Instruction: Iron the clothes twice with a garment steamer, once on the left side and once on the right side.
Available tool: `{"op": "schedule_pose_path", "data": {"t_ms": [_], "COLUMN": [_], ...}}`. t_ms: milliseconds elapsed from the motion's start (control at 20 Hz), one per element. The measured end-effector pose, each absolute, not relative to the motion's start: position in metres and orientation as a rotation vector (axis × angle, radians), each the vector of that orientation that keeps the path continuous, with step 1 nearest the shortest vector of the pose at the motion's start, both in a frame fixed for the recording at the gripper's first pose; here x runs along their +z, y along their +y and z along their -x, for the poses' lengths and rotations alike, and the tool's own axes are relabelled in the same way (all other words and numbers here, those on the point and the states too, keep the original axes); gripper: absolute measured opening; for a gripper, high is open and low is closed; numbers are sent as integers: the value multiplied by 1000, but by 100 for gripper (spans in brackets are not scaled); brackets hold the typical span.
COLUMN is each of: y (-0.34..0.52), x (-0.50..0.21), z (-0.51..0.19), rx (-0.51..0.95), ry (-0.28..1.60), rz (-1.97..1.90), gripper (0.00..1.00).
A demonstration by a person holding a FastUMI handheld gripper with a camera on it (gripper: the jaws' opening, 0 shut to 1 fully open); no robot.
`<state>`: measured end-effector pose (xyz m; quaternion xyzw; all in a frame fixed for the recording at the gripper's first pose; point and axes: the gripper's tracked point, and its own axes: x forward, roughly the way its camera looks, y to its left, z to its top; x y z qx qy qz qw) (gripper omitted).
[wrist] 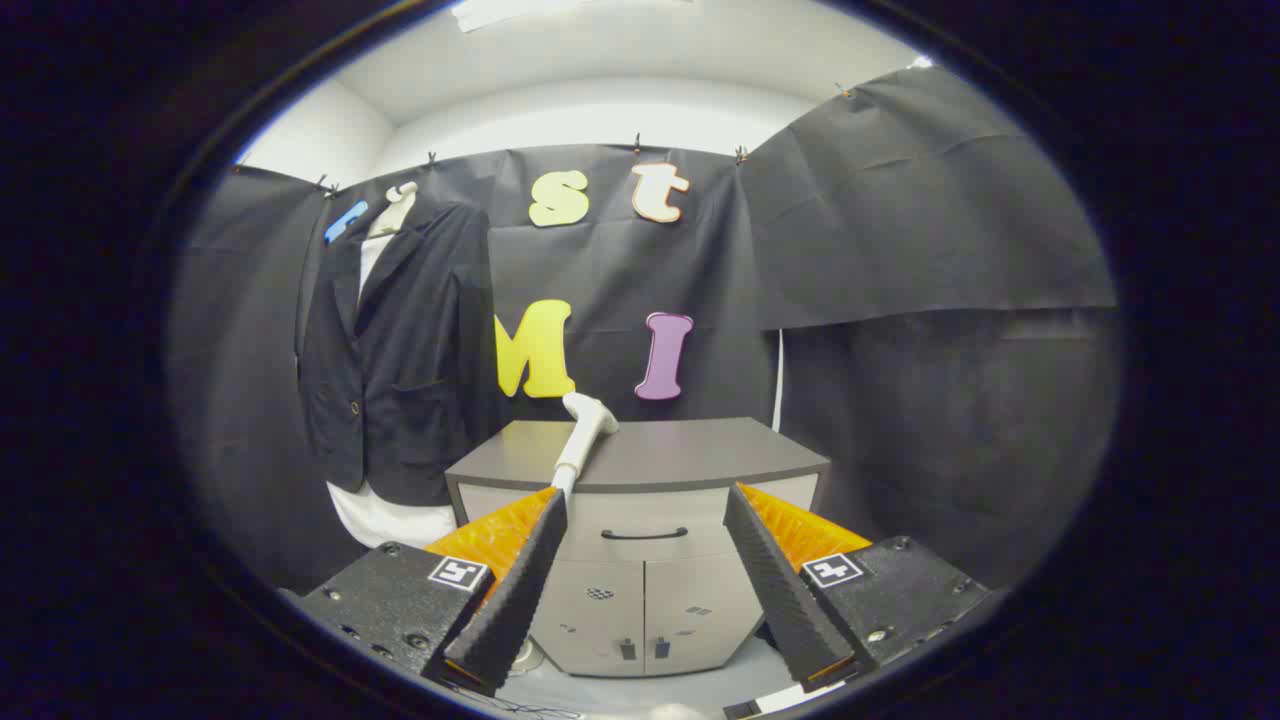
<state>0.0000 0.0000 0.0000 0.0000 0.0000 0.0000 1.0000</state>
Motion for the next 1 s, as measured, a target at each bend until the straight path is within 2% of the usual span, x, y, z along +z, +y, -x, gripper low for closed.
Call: {"op": "schedule_pose_path", "data": {"t_ms": [550,1000], "y": [18,46], "x": [-2,32], "z": [-8,-84], "rx": [13,38], "ry": [30,32], "rz": [8,13], "gripper": [99,99]}}
